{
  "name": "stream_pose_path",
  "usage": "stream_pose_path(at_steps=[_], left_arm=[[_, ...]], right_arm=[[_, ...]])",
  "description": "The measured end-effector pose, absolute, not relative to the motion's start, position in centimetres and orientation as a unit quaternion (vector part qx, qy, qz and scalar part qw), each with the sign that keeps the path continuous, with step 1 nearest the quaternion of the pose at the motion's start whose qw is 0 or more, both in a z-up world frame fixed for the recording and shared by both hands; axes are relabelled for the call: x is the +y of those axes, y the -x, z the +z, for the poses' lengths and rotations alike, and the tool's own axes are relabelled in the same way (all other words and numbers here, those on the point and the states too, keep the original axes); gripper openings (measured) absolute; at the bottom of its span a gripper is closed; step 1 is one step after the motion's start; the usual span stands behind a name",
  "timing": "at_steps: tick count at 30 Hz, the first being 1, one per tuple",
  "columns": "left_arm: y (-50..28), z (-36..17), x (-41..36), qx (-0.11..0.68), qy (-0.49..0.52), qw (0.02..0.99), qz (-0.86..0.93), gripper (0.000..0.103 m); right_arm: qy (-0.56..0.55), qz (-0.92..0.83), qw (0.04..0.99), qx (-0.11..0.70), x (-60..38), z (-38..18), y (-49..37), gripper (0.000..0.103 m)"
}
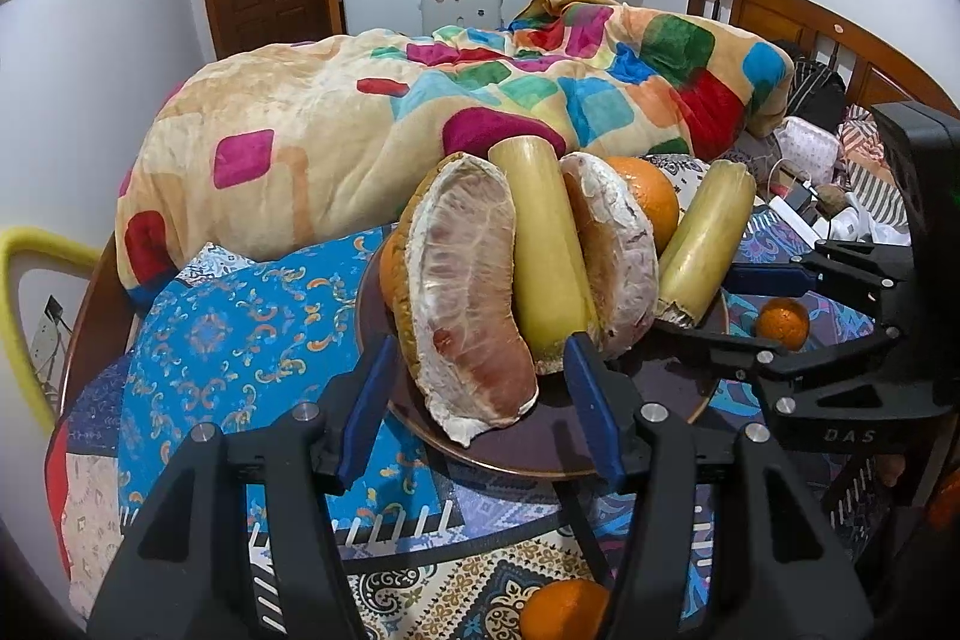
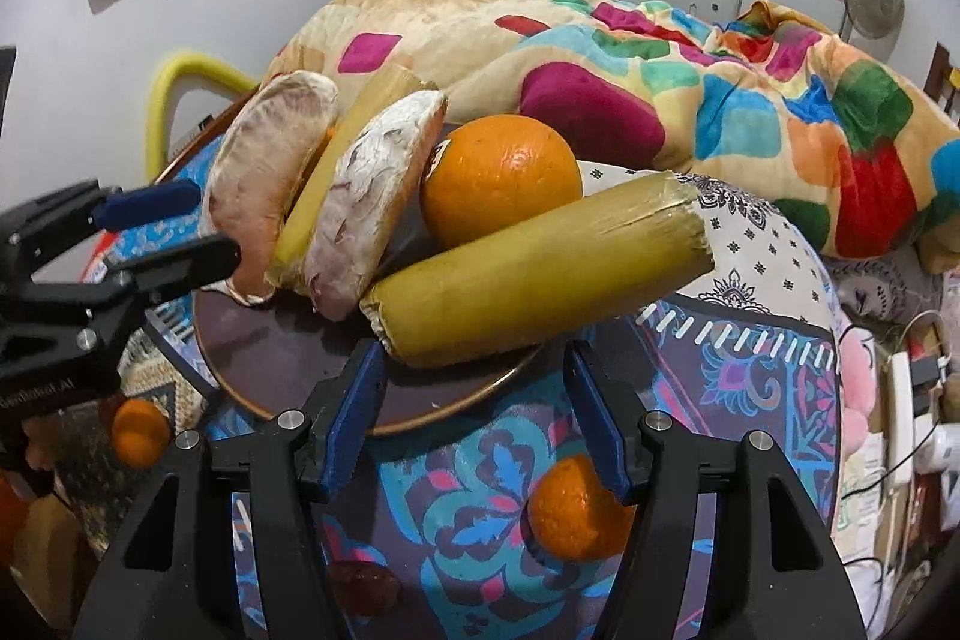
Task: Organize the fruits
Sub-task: 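Grasp a loose orange with the left gripper while the right gripper grasps another orange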
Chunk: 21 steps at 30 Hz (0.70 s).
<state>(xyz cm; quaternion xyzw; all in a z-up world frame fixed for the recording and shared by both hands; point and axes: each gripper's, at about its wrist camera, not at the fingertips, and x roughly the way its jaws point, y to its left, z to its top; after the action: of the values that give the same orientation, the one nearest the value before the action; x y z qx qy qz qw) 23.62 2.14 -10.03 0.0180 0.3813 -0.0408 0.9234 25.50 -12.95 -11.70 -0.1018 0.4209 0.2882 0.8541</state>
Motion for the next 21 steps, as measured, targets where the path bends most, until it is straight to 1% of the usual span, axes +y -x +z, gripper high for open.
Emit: stream_pose_path(at_steps=[4, 10, 15, 21], left_arm=[[-23.3, -9.6, 2.4, 0.379, -0.012, 0.925, -0.036, 0.058], [-21.5, -8.4, 3.1, 0.370, 0.011, 0.928, -0.030, 0.058], [-19.3, -7.5, 3.6, 0.358, 0.023, 0.933, -0.018, 0.068], [-18.0, -8.0, 4.4, 0.368, 0.031, 0.929, -0.013, 0.070]], right_arm=[[0.101, 0.296, 0.854, 0.416, -13.1, -11.2, -24.9, 0.060], [0.092, 0.283, 0.873, 0.387, -14.6, -8.9, -23.0, 0.060], [0.092, 0.258, 0.886, 0.375, -16.8, -8.1, -21.4, 0.060], [0.080, 0.239, 0.879, 0.404, -18.5, -10.4, -21.6, 0.060]])
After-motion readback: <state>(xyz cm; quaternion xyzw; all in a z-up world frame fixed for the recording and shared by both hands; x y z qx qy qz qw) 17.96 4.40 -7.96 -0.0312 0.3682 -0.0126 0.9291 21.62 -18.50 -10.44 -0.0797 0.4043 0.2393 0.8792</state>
